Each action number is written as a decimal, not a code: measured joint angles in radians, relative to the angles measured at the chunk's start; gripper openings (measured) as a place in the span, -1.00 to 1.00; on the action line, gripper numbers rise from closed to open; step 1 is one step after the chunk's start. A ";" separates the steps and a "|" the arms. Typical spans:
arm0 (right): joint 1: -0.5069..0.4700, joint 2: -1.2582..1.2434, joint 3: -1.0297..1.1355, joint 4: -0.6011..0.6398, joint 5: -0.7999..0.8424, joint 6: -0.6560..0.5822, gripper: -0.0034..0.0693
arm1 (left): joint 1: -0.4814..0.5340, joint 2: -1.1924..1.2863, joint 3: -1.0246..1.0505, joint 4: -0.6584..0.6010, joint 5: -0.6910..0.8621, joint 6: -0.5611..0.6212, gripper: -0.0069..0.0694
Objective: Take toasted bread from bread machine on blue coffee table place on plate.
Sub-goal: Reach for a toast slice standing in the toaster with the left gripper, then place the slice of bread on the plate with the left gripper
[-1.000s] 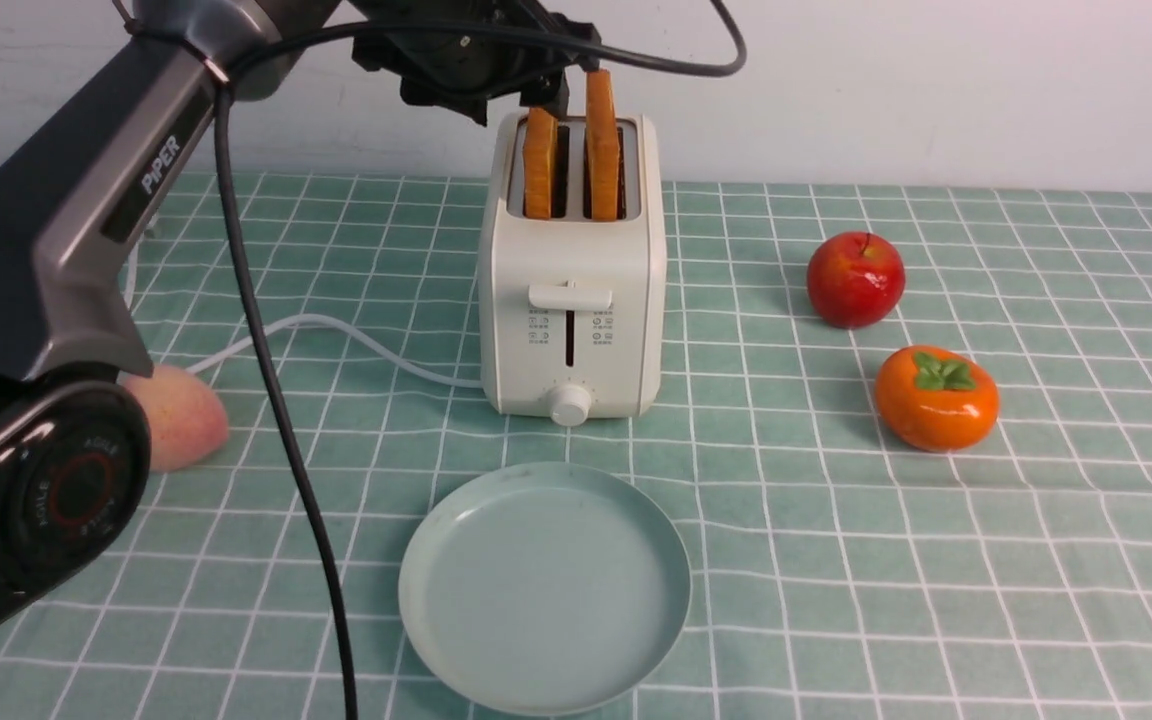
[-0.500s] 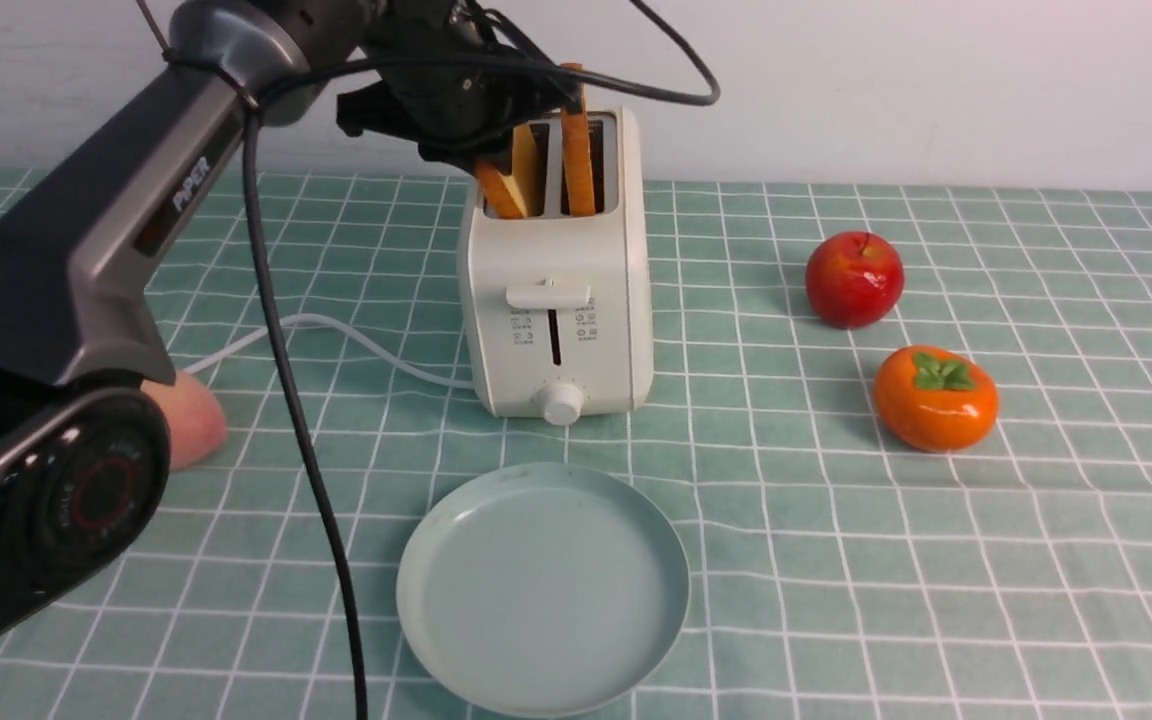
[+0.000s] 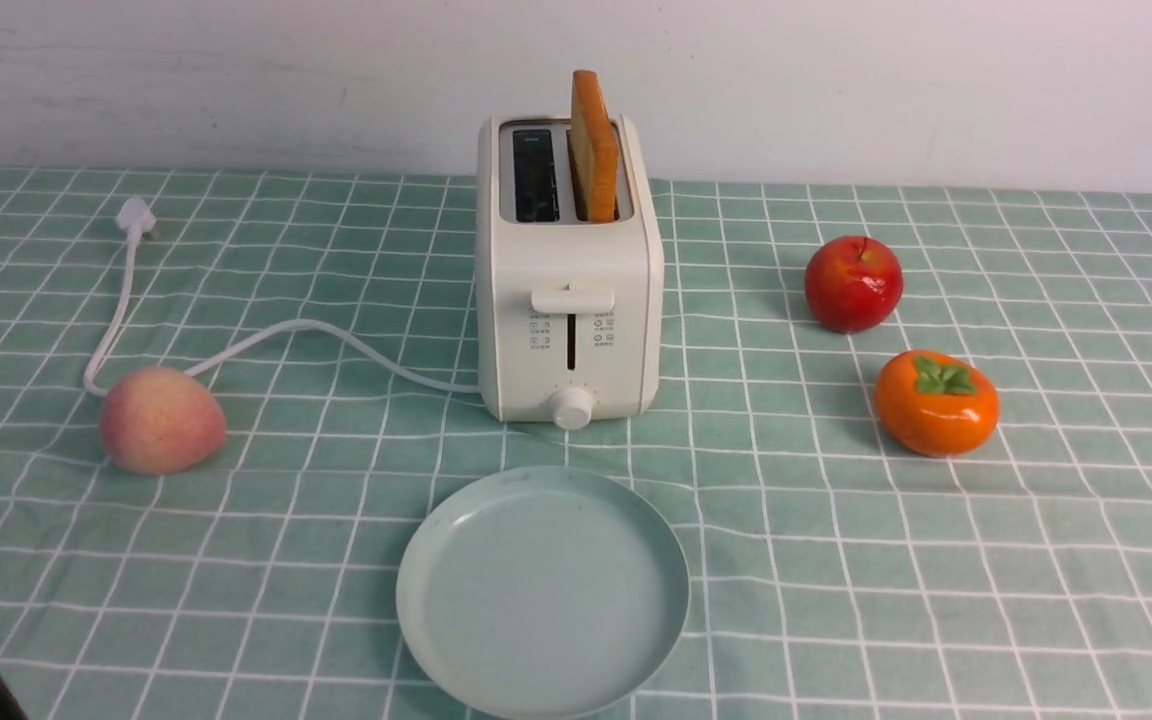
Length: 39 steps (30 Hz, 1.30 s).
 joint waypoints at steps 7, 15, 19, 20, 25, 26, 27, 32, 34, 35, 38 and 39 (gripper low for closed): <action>0.000 0.000 0.000 0.000 0.012 0.000 -0.67 | 0.000 -0.135 0.638 -0.220 -0.001 0.043 -0.58; 0.000 0.000 0.000 0.004 0.030 0.000 -0.63 | 0.000 -0.083 1.130 -0.557 -0.218 0.279 -0.58; 0.000 0.000 0.000 0.004 0.037 0.000 -0.62 | 0.000 -0.041 1.149 -0.596 -0.304 0.330 -0.58; 0.000 0.000 0.000 0.004 0.039 0.000 -0.62 | 0.000 -0.033 1.149 -0.596 -0.324 0.333 -0.57; 0.000 0.000 0.000 0.004 0.046 0.000 -0.61 | 0.000 -0.029 1.149 -0.554 -0.336 0.336 -0.36; 0.000 0.000 0.000 0.004 0.046 -0.005 -0.61 | 0.000 -0.029 1.149 -0.527 -0.336 0.336 -0.21; 0.000 0.000 -0.001 0.004 0.046 -0.016 -0.61 | 0.000 -0.029 1.149 -0.506 -0.334 0.336 -0.11; 0.000 0.035 -0.091 0.009 0.092 -0.059 -0.57 | 0.004 -0.054 1.140 -0.386 -0.269 0.319 0.18; 0.000 0.073 -0.153 0.014 0.125 -0.063 -0.56 | 0.004 -0.076 1.127 -0.332 -0.242 0.301 0.19; 0.000 0.116 -0.205 0.015 0.158 -0.067 -0.54 | 0.004 -0.099 1.120 -0.280 -0.219 0.267 0.17; 0.000 0.224 -0.325 0.021 0.230 -0.086 -0.49 | 0.004 -0.149 1.117 -0.149 -0.161 0.179 0.05; 0.000 0.232 -0.342 0.022 0.235 -0.087 -0.49 | 0.004 -0.152 1.117 -0.149 -0.157 0.172 0.03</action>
